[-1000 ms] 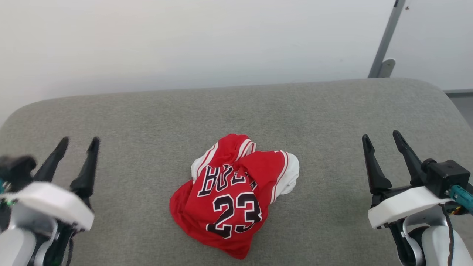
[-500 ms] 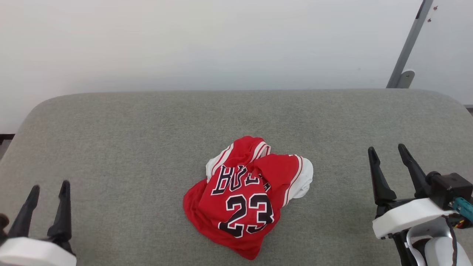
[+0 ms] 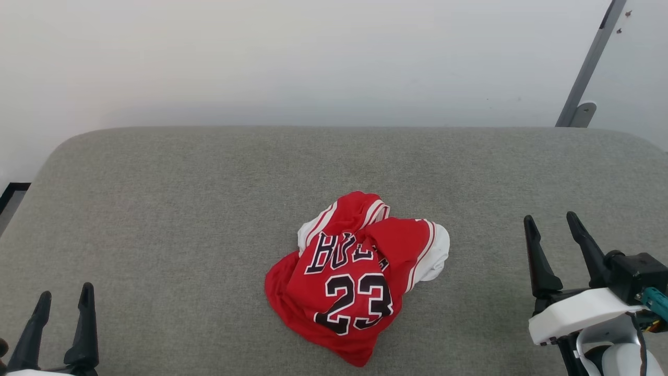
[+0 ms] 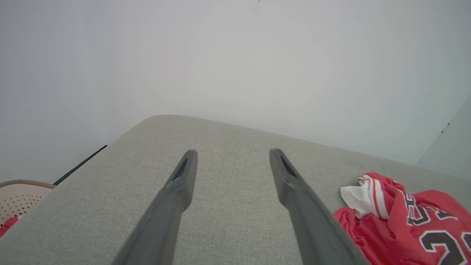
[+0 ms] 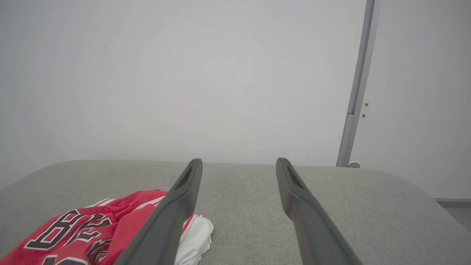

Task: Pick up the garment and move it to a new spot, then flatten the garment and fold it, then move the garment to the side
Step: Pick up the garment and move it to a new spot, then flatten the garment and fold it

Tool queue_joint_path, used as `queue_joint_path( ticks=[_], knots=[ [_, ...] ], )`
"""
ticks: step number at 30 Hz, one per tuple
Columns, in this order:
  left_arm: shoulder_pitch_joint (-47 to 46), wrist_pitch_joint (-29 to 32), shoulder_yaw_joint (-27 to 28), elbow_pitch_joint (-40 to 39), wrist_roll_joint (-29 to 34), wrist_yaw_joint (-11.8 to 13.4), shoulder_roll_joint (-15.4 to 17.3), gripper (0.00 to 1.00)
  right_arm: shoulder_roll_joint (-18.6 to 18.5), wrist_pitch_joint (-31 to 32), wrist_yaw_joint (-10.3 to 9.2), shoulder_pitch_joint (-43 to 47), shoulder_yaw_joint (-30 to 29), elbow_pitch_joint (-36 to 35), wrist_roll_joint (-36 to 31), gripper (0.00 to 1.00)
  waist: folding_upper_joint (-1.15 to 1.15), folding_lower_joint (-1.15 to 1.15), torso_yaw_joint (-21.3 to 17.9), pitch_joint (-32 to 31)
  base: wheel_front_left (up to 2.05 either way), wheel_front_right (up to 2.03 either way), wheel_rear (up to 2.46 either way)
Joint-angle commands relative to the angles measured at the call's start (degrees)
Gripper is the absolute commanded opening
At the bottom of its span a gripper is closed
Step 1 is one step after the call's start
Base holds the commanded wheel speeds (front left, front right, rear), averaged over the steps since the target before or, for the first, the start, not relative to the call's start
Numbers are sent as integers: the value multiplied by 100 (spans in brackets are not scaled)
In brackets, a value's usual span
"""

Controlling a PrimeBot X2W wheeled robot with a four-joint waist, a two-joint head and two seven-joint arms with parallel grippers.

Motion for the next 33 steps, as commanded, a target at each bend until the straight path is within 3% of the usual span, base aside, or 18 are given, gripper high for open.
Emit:
queue_joint_path(
  ticks=[1, 15, 33],
  knots=[
    [48, -29, 59, -1, 47, -63, -38, 100, 17, 22, -2, 49, -5, -39, -15, 100, 0, 0, 13, 5, 0, 0, 0],
    [-43, -30, 227, 50, 343, -304, -346, 100, -42, 283, -2, 8, 115, 28, 86, 100, 0, 0, 139, 64, 0, 0, 0],
    [-797, -30, -77, 148, 794, -589, -863, 100, -866, 2018, -3, -808, 819, 993, 665, 100, 0, 0, 700, 648, 0, 0, 0]
  ],
)
